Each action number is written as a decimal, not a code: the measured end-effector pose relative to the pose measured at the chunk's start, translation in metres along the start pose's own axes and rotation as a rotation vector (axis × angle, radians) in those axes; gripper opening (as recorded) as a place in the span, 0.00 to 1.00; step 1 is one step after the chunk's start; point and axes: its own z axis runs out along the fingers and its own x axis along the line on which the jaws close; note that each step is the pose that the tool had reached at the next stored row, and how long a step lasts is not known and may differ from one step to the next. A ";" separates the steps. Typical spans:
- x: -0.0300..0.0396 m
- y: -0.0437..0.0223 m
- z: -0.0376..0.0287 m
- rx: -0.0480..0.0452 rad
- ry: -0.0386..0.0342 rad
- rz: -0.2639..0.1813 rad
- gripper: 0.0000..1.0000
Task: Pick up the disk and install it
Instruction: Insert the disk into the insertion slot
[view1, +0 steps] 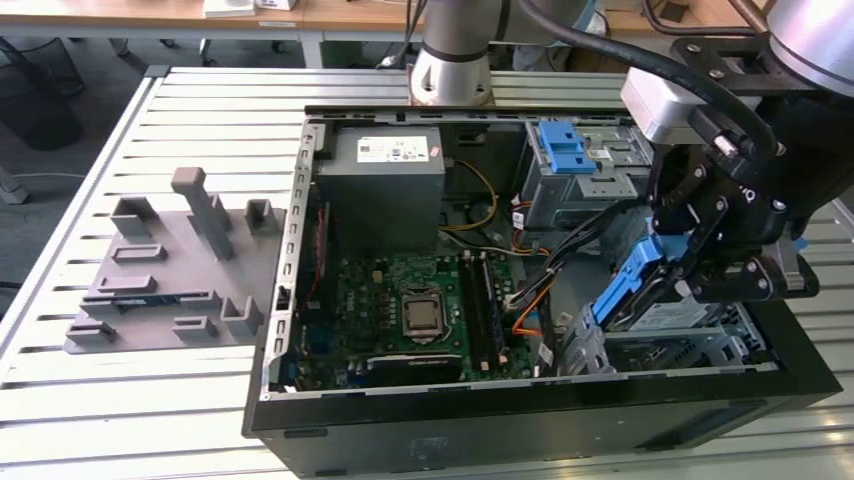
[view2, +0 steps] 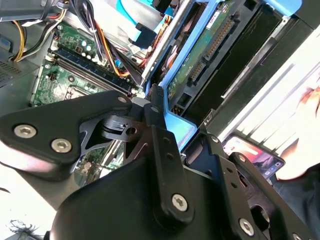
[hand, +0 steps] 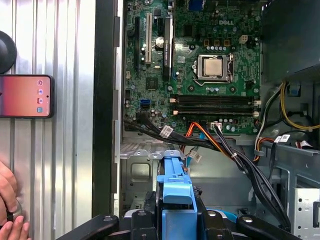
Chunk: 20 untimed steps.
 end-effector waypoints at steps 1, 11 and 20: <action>0.0000 0.0000 0.0003 0.0000 0.0001 0.000 0.36; 0.0000 0.0000 0.0038 0.0000 0.0004 0.000 0.36; 0.0001 -0.0002 0.0095 0.0000 0.0005 0.000 0.36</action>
